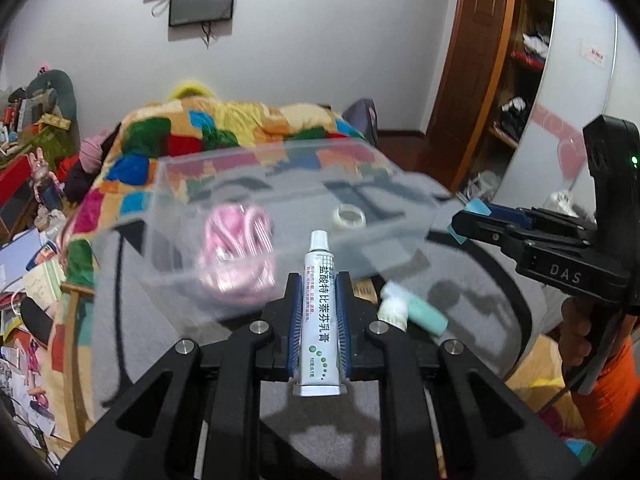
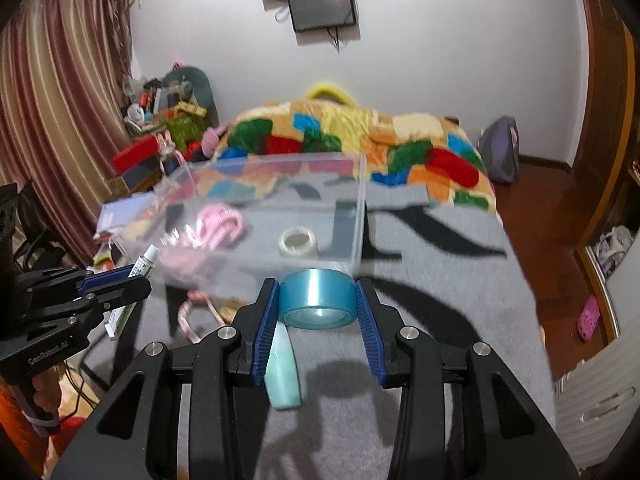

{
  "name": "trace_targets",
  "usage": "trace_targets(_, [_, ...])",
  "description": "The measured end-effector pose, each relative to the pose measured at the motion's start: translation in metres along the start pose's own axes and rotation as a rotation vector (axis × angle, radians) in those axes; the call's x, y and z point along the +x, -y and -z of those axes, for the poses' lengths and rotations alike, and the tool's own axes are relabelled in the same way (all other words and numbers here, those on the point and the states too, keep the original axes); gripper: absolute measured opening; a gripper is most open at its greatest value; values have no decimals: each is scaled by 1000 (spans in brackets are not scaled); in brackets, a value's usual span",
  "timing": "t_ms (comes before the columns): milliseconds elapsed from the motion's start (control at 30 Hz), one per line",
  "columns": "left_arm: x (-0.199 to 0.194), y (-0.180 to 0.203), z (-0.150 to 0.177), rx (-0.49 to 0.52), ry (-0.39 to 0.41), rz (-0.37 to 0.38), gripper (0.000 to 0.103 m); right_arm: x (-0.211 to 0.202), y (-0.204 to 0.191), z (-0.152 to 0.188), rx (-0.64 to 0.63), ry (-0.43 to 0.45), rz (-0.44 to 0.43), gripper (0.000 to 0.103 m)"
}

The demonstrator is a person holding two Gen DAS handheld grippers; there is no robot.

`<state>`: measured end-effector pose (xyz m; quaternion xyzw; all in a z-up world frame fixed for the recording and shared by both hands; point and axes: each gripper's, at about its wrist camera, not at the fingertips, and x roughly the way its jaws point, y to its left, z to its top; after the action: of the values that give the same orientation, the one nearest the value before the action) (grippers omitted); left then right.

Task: Organize objects
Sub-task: 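Grasp the white ointment tube with the left gripper while the right grasps teal tape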

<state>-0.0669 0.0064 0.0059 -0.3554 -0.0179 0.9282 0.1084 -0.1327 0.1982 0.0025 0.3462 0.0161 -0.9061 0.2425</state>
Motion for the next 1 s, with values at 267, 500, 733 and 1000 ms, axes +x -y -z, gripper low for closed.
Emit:
trace_targets(267, [-11, -19, -40, -29, 86, -22, 16, -7, -22, -41, -55, 107, -10, 36])
trace_targets(500, [6, -32, -63, -51, 95, -46, 16, 22, -42, -66, -98, 98, -26, 36])
trace_targets(733, [47, -53, -67, -108, -4, -42, 16, 71, -54, -69, -115, -15, -43, 36])
trace_targets(1000, [85, -59, -53, -142, -118, -11, 16, 117, -53, -53, -136, -163, -56, 36])
